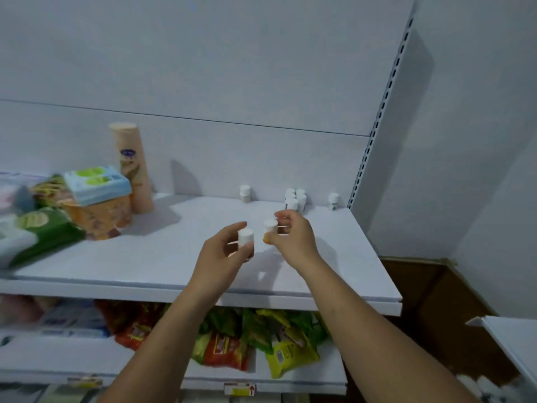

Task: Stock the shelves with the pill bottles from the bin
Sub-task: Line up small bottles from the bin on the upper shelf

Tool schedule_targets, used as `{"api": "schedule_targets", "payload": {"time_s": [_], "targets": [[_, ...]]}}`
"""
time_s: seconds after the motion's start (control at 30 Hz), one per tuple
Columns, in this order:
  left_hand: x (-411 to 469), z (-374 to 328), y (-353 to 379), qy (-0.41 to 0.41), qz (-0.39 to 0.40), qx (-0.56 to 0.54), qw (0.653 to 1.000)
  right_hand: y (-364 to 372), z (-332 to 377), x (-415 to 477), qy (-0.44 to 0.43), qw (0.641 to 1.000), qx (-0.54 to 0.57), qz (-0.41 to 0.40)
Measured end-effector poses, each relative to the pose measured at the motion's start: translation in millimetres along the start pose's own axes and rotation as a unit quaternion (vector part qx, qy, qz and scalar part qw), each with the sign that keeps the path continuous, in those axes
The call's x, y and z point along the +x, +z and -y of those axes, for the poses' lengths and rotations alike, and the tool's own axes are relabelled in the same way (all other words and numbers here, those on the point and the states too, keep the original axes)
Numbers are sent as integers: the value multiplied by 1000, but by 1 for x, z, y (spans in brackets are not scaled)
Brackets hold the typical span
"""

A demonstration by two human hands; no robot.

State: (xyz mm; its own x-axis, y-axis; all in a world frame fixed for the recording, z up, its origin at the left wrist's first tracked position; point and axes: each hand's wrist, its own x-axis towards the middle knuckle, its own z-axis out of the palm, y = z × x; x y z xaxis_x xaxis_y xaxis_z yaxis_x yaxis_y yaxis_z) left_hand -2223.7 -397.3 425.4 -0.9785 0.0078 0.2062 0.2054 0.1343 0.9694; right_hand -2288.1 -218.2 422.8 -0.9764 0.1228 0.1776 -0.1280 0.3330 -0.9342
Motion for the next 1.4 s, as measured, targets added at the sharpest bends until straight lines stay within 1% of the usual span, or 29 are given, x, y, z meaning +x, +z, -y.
{"api": "schedule_targets", "payload": {"time_s": [0.17, 0.33, 0.47, 0.53, 0.7, 0.87, 1.1, 1.3, 1.4], "targets": [[24, 24, -29, -6, -9, 20, 1000, 59, -24, 80, 14, 999, -44, -10], [39, 40, -48, -1, -2, 26, 1000, 94, -35, 129, -5, 995, -84, -45], [51, 47, -54, -12, 11, -4, 1000, 109, -34, 149, 5, 996, -73, -50], [57, 47, -55, -5, 19, 5, 1000, 115, -36, 155, 12, 997, -57, -55], [68, 48, -53, -9, 23, 12, 1000, 120, -40, 159, 25, 997, -28, -72], [70, 55, -47, -10, 31, 39, 999, 119, -41, 162, 29, 994, -67, -84], [72, 59, -49, -13, 26, 20, 999, 121, -45, 162, 30, 993, -70, -91], [72, 60, -45, 0, 23, 51, 998, 111, -31, 143, 53, 993, -93, -53], [73, 56, -44, -18, 3, 26, 999, 91, -13, 103, 30, 993, -112, -16]]}}
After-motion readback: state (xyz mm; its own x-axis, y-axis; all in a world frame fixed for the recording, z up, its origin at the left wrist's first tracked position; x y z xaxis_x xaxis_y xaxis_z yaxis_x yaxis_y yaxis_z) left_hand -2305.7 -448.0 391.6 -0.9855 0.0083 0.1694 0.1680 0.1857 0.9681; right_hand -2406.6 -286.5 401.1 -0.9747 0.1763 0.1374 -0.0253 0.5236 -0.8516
